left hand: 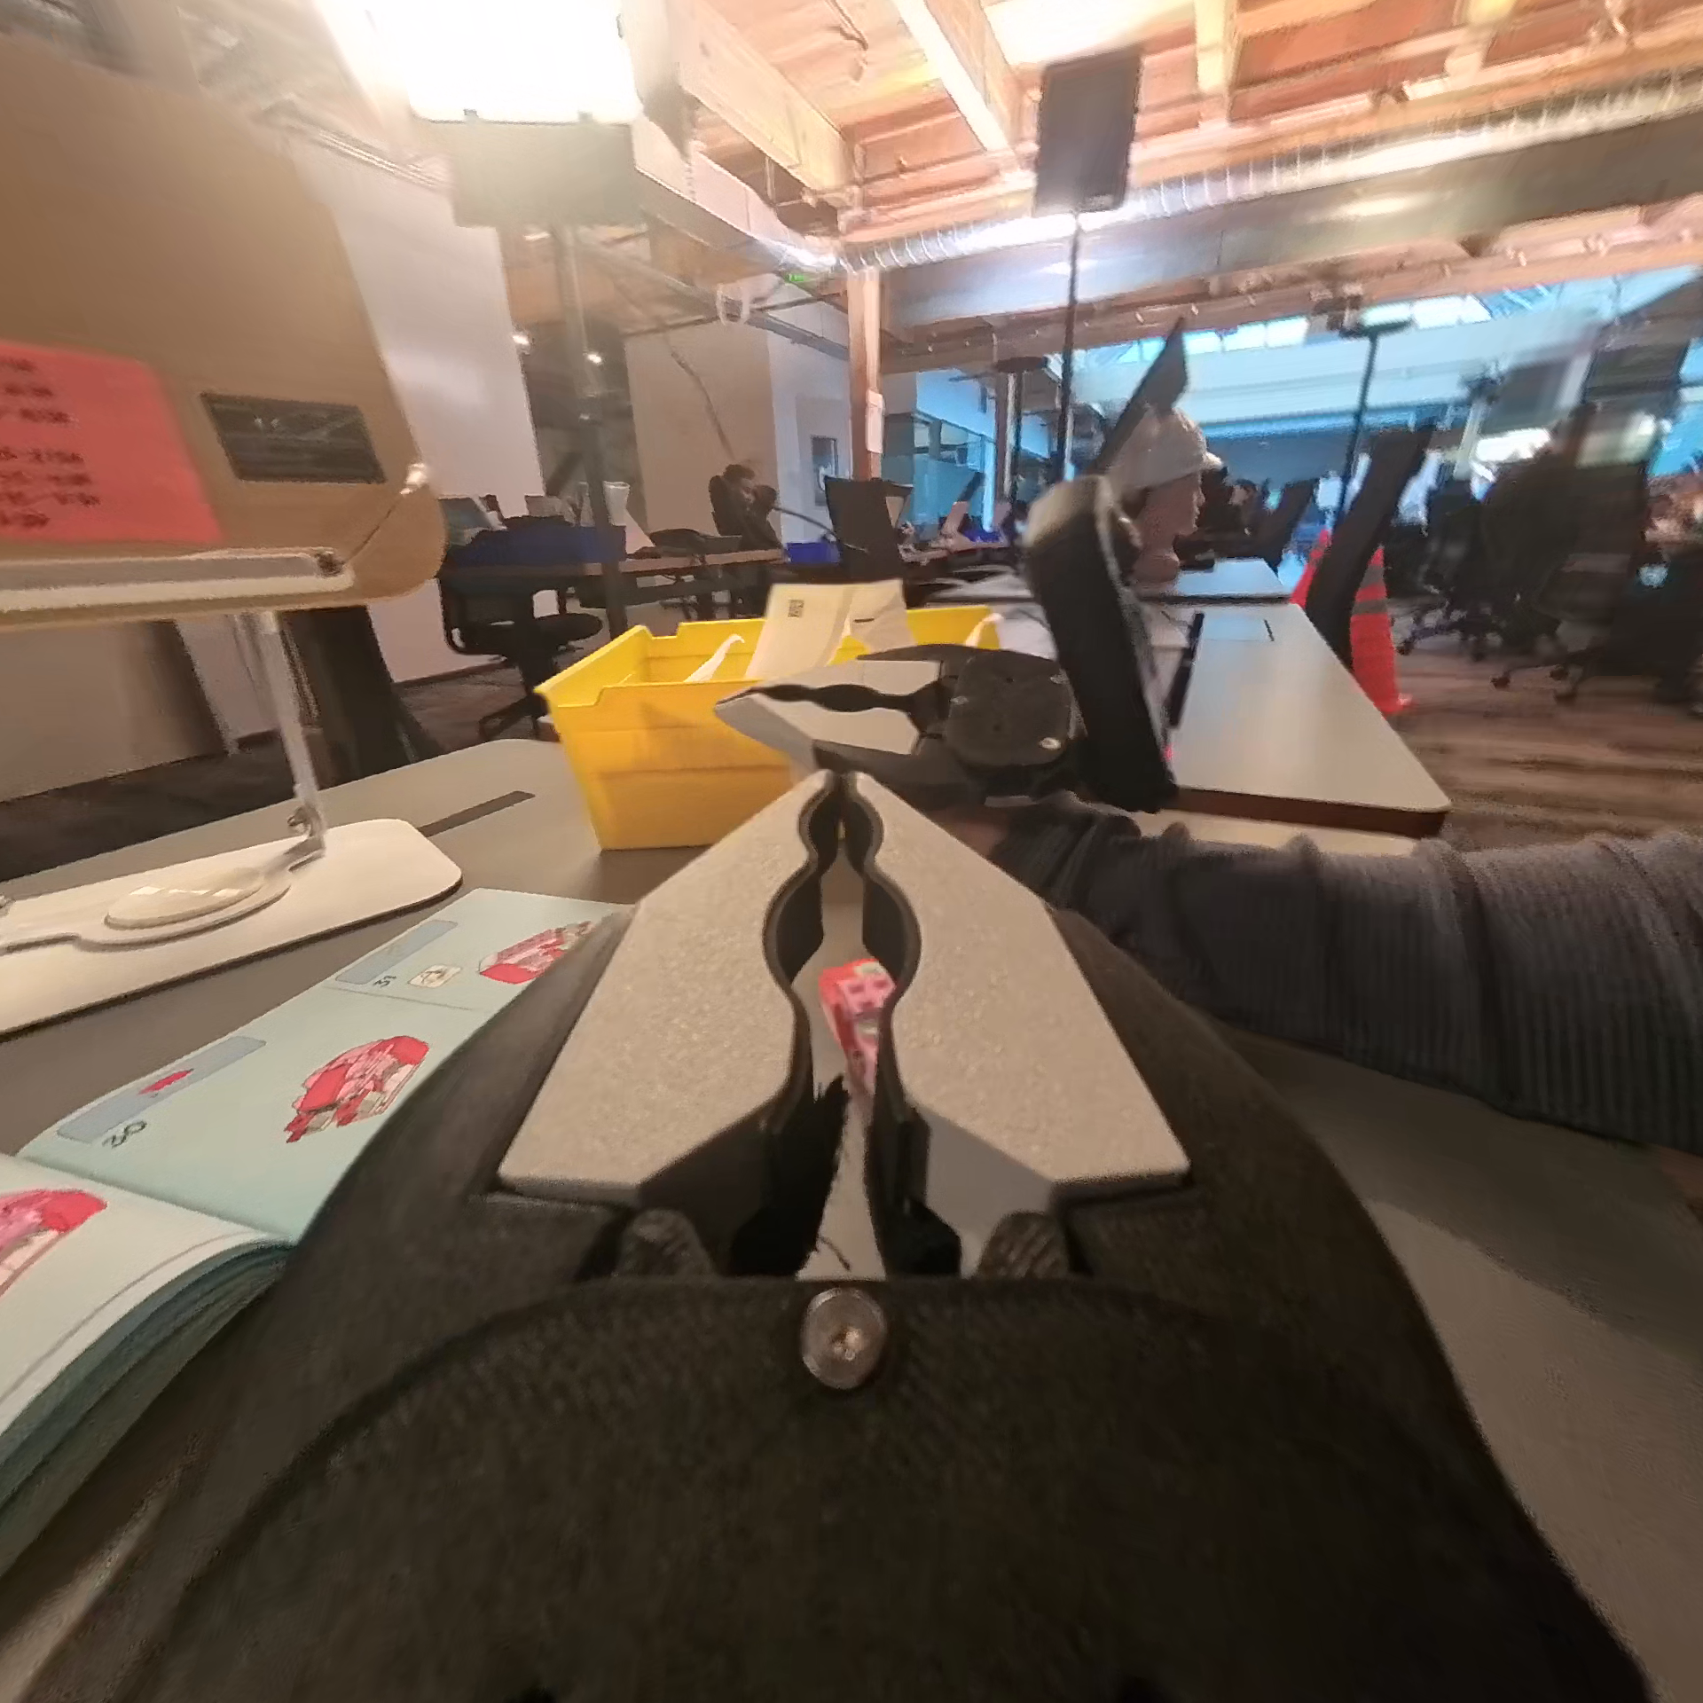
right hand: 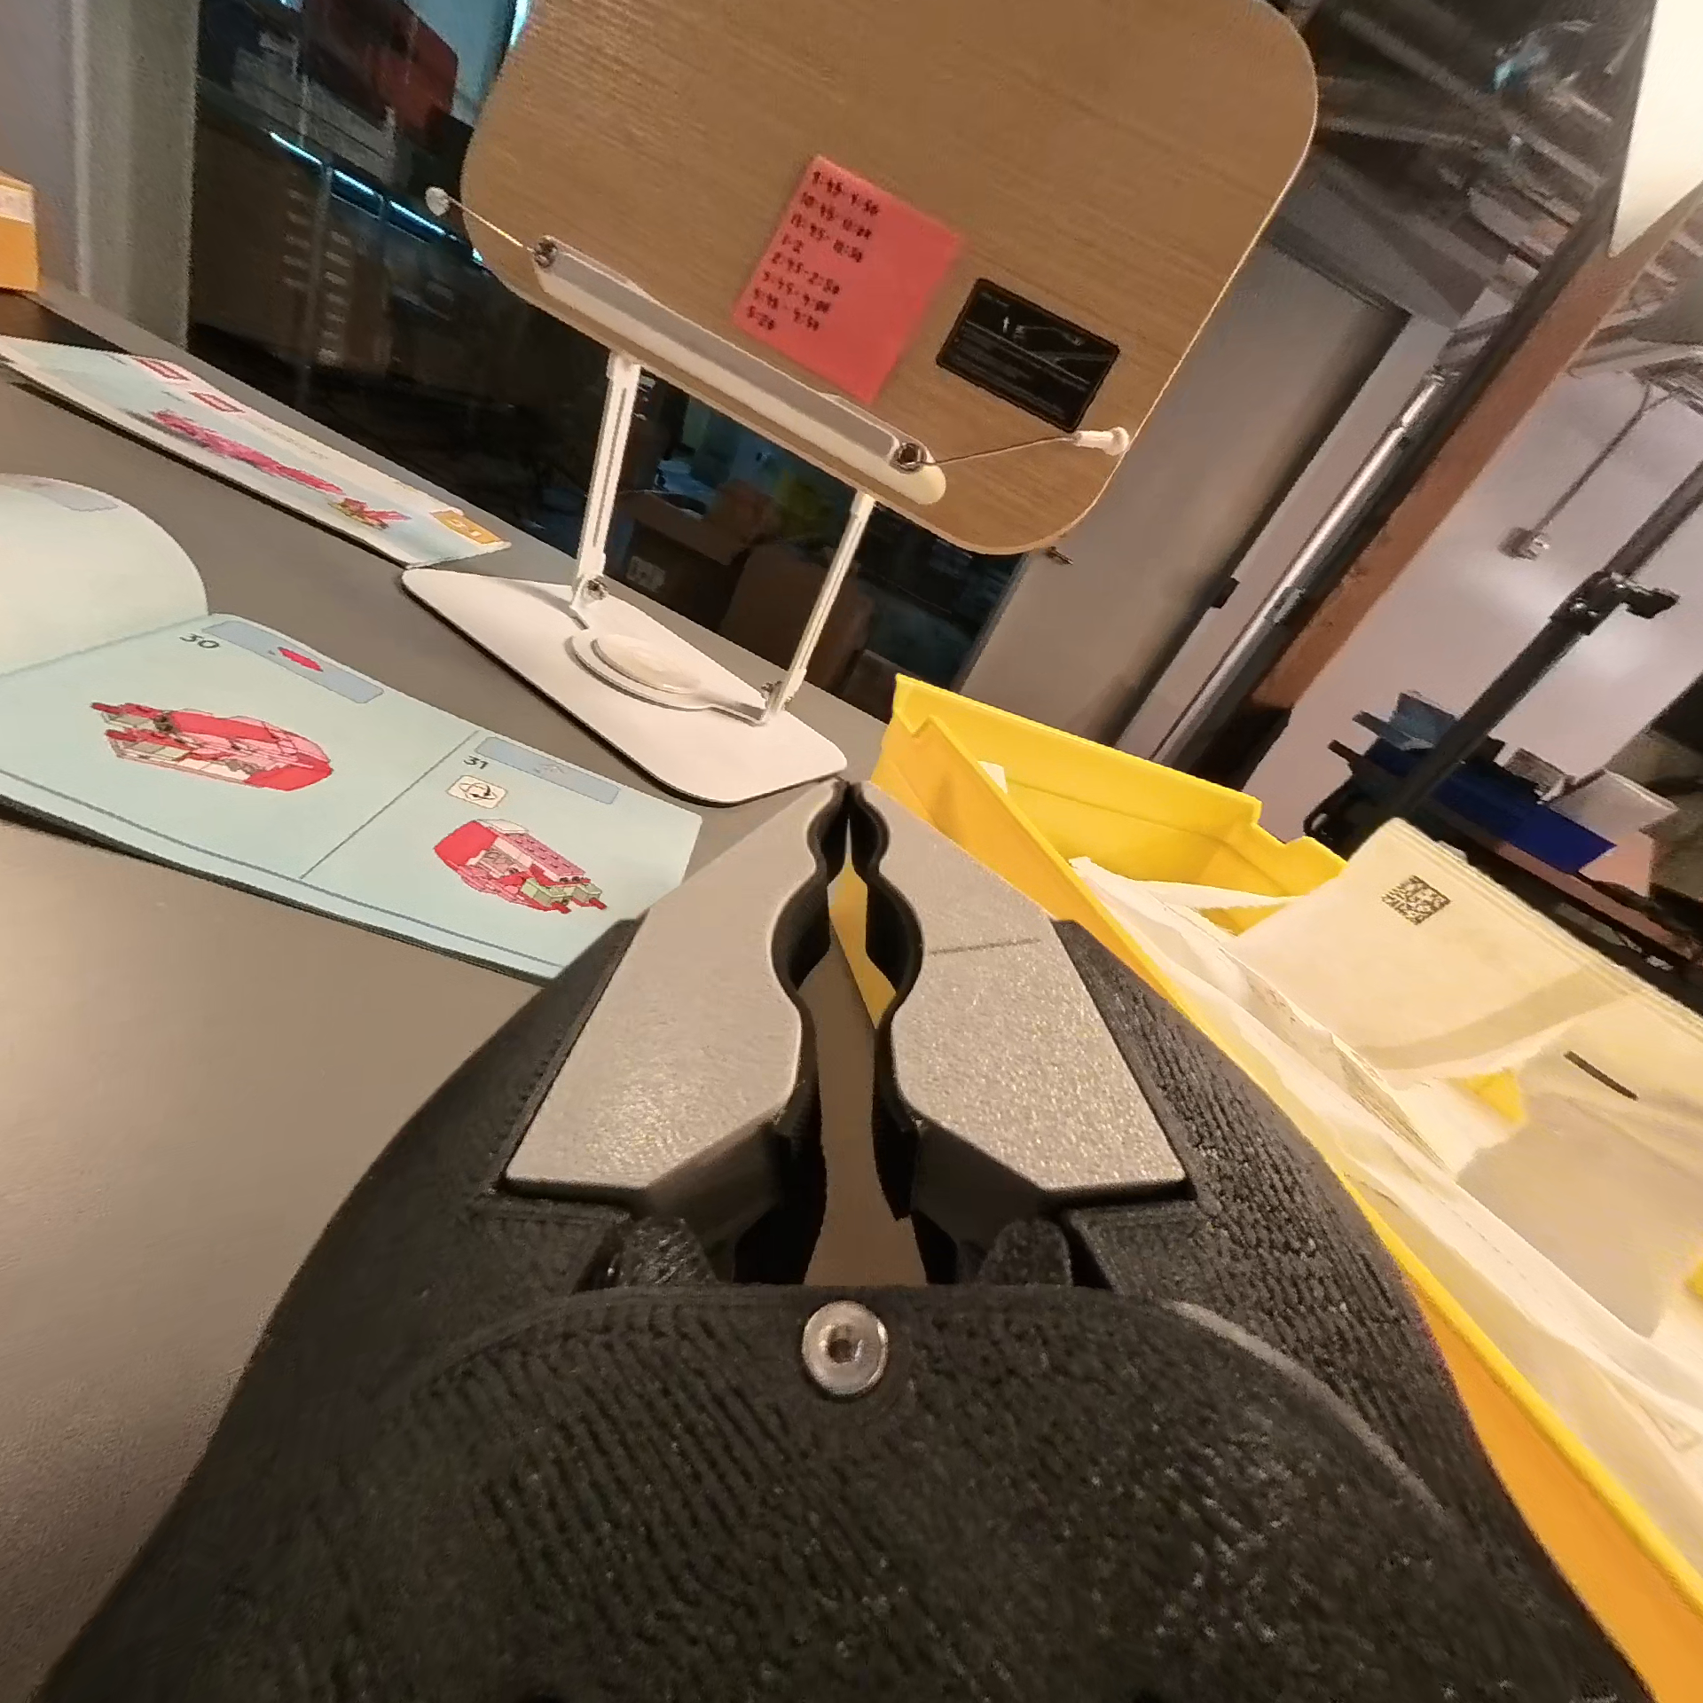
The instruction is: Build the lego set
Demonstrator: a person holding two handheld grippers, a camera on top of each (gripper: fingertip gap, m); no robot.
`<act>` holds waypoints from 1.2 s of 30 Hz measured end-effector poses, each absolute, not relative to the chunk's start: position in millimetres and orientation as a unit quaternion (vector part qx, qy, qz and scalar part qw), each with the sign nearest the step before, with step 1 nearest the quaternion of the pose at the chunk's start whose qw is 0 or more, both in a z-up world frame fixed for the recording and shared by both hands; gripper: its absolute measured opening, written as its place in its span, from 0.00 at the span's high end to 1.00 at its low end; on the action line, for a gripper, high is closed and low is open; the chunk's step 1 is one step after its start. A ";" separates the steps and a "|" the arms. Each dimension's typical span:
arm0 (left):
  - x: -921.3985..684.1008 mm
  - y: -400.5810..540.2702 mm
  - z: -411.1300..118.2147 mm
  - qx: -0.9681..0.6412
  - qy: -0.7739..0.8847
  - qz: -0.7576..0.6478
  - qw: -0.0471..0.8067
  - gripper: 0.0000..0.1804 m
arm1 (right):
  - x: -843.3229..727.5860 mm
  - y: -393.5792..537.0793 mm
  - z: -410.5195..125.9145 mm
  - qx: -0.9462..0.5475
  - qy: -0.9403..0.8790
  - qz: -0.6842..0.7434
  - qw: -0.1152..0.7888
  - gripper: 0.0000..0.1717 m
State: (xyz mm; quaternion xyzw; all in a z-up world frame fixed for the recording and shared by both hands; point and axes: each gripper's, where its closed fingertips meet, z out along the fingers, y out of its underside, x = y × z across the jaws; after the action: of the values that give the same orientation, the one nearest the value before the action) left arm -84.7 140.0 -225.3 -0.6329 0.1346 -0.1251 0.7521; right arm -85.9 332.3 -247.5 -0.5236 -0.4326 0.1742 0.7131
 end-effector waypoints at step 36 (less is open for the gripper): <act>-386.1 -199.2 -255.1 -0.828 -0.379 0.186 0.368 0.64 | -88.5 330.6 -245.1 -0.520 -0.430 0.189 0.713 1.00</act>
State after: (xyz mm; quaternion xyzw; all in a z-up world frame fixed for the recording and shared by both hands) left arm -386.1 -199.2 -255.1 -0.8283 -0.3793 0.1858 0.3682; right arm -88.5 330.6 -245.1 -0.5204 -0.4302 0.1892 0.7130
